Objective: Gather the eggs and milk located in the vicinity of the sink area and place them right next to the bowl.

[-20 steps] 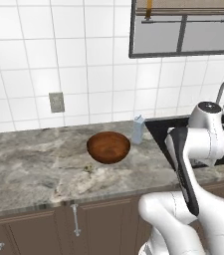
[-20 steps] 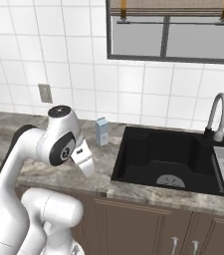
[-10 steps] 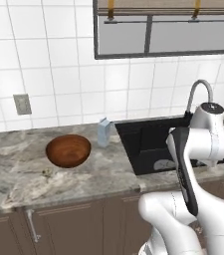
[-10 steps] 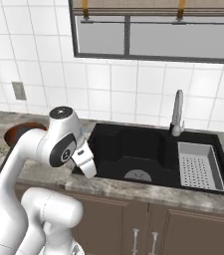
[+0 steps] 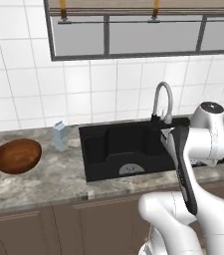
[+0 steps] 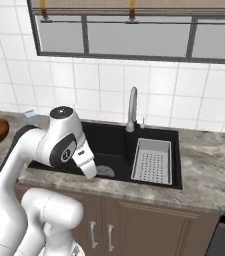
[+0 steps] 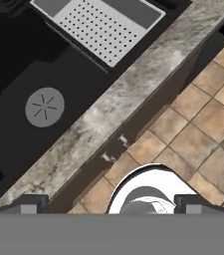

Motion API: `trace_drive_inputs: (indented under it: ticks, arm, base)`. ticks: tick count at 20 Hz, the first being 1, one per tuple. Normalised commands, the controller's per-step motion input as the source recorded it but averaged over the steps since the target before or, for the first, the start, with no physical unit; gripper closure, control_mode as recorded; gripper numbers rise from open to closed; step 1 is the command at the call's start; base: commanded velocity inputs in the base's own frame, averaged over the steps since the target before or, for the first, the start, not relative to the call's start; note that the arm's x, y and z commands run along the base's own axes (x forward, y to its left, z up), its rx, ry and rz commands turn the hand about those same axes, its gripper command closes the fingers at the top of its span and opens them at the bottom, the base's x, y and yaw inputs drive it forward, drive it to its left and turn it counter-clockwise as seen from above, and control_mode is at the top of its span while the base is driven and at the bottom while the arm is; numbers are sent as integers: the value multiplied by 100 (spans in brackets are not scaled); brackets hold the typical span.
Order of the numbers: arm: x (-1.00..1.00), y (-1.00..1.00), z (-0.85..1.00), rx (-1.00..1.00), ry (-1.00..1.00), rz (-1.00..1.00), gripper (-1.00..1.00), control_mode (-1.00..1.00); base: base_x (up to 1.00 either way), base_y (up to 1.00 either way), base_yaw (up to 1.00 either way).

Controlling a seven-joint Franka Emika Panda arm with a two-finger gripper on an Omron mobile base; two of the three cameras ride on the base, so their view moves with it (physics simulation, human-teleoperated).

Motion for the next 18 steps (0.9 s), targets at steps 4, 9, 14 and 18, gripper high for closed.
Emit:
trace_drive_inputs:
  ticks: [4, 9, 14, 18]
  arm:
    - [0, 0, 0, 0, 0, 0, -100, 100]
    - [0, 0, 0, 0, 0, 0, -100, 100]
    - [0, 0, 0, 0, 0, 0, -100, 100]
    - [0, 0, 0, 0, 0, 0, -100, 100]
  base:
    - [-16, -79, 1]
    - [-21, -79, 2]
    - [-20, -76, 2]
    - [-14, -75, 1]
